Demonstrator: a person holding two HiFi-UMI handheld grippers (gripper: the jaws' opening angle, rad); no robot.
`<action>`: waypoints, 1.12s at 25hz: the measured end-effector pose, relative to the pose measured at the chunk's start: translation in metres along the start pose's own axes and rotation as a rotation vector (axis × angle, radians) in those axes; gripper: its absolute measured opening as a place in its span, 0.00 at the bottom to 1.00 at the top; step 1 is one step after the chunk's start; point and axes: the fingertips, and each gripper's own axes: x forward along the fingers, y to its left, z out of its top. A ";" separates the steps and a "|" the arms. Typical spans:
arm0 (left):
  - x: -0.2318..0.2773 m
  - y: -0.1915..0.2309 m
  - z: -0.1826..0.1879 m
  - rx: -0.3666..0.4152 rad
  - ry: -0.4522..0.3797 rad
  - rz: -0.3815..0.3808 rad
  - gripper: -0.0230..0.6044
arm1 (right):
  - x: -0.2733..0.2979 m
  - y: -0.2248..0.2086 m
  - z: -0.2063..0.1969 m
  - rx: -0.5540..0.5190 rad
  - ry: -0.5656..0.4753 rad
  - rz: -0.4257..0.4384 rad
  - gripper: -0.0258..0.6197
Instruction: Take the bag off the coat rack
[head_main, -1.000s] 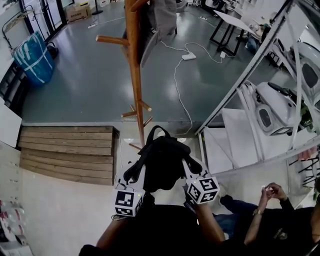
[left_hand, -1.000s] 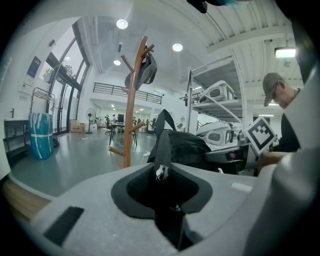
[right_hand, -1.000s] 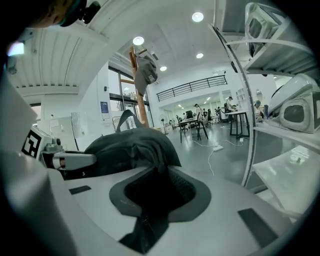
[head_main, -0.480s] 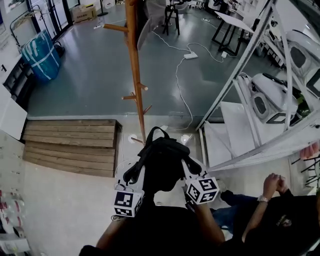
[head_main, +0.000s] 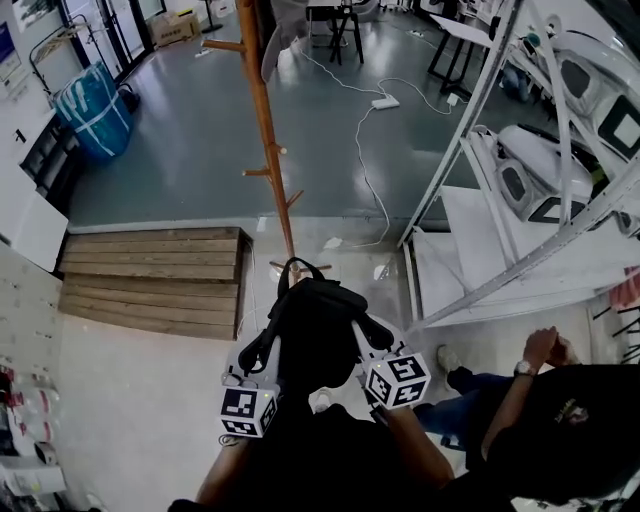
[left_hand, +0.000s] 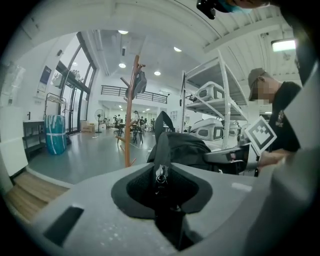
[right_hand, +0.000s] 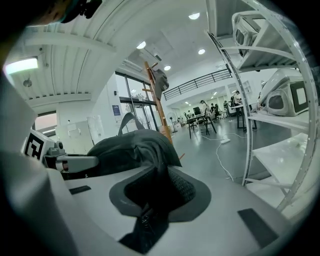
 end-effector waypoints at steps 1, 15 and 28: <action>-0.005 -0.003 -0.002 -0.006 0.004 0.004 0.16 | -0.004 0.002 -0.003 0.002 0.003 0.005 0.15; -0.050 -0.012 -0.021 -0.055 0.002 0.024 0.16 | -0.031 0.031 -0.019 0.003 0.014 0.033 0.15; -0.092 0.005 -0.030 -0.053 -0.008 -0.037 0.16 | -0.046 0.077 -0.036 -0.007 0.015 -0.015 0.15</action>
